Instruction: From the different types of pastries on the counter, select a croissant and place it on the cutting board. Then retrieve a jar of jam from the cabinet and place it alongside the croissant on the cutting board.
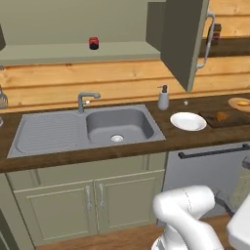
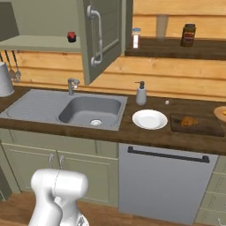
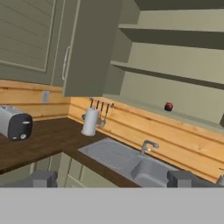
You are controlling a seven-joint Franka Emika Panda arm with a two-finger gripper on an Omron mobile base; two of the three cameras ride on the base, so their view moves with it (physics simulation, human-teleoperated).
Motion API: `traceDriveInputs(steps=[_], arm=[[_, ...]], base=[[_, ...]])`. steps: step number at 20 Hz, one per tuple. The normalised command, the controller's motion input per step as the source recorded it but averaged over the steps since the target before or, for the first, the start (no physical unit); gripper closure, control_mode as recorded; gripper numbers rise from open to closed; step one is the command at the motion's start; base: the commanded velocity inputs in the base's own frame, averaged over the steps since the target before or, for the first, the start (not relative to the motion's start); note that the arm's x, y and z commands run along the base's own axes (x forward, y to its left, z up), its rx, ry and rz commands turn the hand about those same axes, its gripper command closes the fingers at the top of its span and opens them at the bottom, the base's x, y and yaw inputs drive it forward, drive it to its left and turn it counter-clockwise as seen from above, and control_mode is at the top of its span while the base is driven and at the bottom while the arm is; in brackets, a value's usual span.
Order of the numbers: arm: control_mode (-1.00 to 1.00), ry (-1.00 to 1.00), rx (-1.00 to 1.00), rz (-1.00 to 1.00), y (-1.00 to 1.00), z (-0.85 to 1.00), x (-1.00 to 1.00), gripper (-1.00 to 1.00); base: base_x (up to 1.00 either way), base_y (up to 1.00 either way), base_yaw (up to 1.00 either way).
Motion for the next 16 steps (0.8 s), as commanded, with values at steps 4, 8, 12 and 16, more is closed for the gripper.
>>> traceDriveInputs(steps=[4,8,12,16], arm=[[1.00,0.00,0.00,0.00,0.00,0.00,0.00,-1.00],[1.00,0.00,0.00,0.00,0.00,0.00,0.00,-1.00],[1.00,0.00,0.00,0.00,0.00,0.00,0.00,-1.00],[1.00,0.00,0.00,0.00,0.00,0.00,0.00,-1.00]], base=[[-0.03,0.48,0.00],[-0.14,0.78,0.00],[0.01,0.16,0.00],[0.38,0.00,0.00]])
